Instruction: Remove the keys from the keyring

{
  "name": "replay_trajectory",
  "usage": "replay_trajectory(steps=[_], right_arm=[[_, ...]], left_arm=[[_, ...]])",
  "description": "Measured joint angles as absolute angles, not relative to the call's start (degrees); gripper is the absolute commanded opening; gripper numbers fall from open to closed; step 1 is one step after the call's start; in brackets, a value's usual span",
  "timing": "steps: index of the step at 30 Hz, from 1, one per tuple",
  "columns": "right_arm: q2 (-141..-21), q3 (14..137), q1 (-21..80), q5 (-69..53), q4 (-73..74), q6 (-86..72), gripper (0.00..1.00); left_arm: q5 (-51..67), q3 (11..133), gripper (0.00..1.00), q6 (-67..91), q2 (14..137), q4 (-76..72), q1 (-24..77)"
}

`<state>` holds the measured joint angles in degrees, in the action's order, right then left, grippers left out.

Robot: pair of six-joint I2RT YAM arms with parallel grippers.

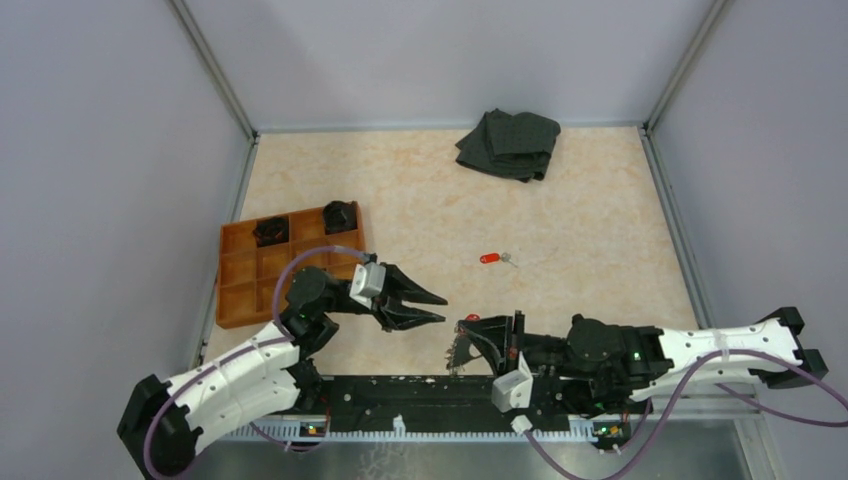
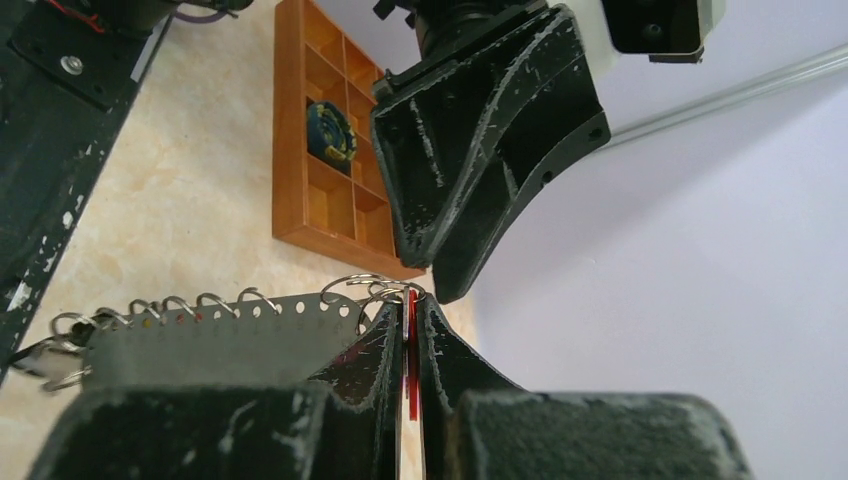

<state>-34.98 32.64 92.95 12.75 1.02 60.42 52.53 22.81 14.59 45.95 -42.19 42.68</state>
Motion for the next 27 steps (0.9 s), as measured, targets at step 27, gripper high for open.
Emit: replay_trajectory(steps=[27], right_arm=[[-33.9, 32.8, 93.0, 10.8, 1.6, 58.8, 0.00]], left_arm=[[50.9, 24.5, 0.45, 9.4, 50.1, -39.6, 50.7]])
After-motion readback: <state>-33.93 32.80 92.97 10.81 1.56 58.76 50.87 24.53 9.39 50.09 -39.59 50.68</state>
